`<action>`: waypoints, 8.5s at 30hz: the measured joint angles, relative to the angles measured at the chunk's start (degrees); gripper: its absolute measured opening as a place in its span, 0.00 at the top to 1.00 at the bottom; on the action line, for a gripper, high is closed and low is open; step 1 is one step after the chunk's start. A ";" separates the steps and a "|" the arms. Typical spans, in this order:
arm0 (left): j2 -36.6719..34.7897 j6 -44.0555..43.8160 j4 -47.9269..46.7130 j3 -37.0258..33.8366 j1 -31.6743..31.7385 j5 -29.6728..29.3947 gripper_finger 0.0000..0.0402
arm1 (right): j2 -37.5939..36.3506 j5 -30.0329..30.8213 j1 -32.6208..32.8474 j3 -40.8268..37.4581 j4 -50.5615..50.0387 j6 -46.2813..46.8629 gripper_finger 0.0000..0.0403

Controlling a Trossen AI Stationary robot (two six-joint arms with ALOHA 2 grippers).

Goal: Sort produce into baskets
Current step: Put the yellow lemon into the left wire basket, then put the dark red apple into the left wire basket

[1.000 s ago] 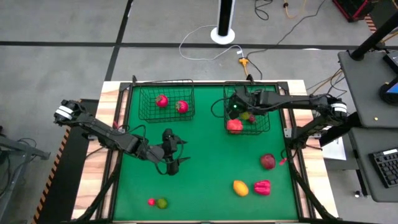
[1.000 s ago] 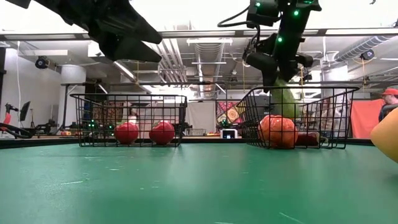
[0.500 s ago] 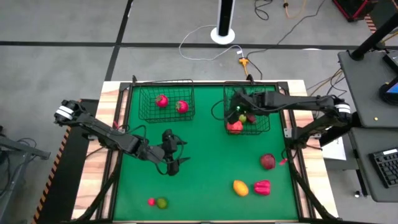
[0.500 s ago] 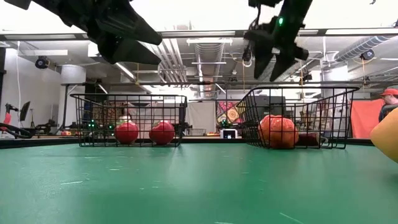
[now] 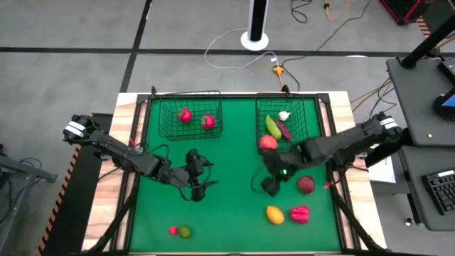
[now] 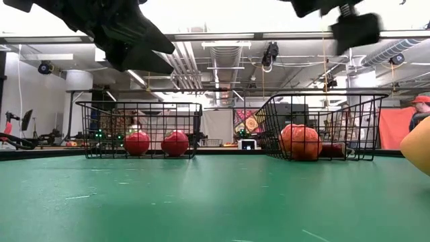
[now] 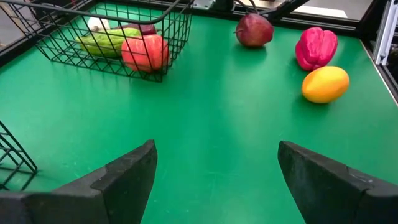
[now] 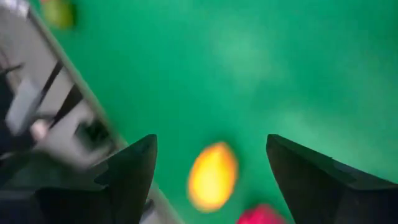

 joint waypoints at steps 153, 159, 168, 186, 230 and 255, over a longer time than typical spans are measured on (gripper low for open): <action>-18.49 6.12 -25.01 6.31 25.79 -3.42 0.52 | -2.26 43.29 3.91 -10.91 55.53 -53.10 0.19; -14.77 12.02 -52.90 19.59 48.54 13.45 0.52 | -0.05 43.25 2.37 -10.93 55.47 -51.69 0.19; -3.41 18.28 -68.51 23.06 57.86 23.27 0.52 | 1.96 42.65 1.80 -10.98 54.25 -48.36 0.19; 5.88 22.67 -69.60 23.74 57.77 19.44 0.47 | 1.91 42.22 1.65 -10.97 54.18 -44.61 0.19; -15.25 -0.43 -51.04 23.64 -0.03 -15.44 0.31 | 0.88 1.51 7.42 -6.93 -31.35 22.86 0.19; -7.59 -3.09 -50.77 23.63 -3.34 -18.17 0.31 | 0.59 -3.94 7.38 -22.89 -15.36 19.77 0.19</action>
